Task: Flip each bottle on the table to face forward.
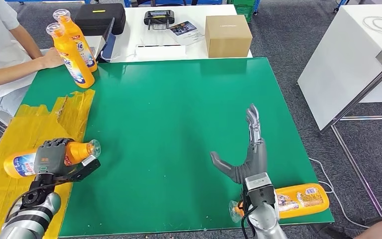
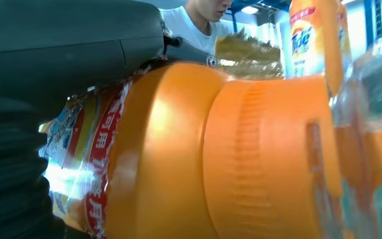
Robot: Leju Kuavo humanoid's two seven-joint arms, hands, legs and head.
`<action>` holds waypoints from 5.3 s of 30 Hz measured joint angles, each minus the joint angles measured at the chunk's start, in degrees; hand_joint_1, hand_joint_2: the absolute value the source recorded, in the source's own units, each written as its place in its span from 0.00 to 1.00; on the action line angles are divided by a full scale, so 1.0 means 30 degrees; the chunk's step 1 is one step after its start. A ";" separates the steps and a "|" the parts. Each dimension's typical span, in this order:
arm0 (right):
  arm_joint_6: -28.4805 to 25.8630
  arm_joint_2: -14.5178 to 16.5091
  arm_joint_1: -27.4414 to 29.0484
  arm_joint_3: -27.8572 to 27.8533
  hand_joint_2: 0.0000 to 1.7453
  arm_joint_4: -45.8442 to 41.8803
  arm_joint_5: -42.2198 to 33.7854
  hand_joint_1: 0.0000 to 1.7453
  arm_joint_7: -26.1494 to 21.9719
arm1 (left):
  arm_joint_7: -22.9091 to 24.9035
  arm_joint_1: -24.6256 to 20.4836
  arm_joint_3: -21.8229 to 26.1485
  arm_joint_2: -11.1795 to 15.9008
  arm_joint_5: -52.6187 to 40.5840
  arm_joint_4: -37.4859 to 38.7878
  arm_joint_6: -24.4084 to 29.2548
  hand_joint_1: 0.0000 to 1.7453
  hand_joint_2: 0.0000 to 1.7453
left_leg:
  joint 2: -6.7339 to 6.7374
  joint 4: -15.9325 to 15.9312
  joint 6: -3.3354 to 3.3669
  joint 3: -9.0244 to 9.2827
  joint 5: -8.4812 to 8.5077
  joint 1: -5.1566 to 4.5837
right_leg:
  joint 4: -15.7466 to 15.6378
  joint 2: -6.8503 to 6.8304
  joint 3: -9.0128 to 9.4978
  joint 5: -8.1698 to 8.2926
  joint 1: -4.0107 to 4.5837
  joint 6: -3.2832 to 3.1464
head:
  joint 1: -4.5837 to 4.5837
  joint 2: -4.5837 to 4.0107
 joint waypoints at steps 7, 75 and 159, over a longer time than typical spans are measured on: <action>-0.0035 0.0000 -0.0099 -0.0007 1.00 0.0080 0.0140 0.00 0.0118 | 0.0948 -0.0864 -0.0078 0.0377 -0.1020 0.1553 -0.0964 0.63 1.00 | -0.0003 -0.0008 -0.0002 0.0068 -0.0003 -0.0001 | 0.0001 0.0001 0.0070 -0.0001 0.0000 0.0000 | 0.0002 0.0000; 0.1229 -0.4619 0.1518 0.2022 1.00 -0.0756 0.8792 0.00 0.1455 | -1.0011 0.8332 -0.0362 -0.3945 2.2758 -1.9527 -1.0684 0.00 1.00 | -0.0012 -0.0010 -0.0011 0.0120 -0.0011 -0.0033 | 0.0025 -0.0013 0.0087 -0.0020 -0.0045 -0.0018 | -0.0005 0.0000; 0.2886 -1.0764 0.6868 -0.5666 1.00 -0.2401 1.3520 0.00 0.5326 | -1.0000 0.7947 -0.2876 -0.5352 2.1137 -1.7773 -1.1357 0.00 1.00 | 0.0078 0.0002 0.0077 0.0136 -0.0060 -0.0125 | 0.0008 0.0082 0.0071 -0.0010 -0.0113 0.0000 | -0.0016 0.0000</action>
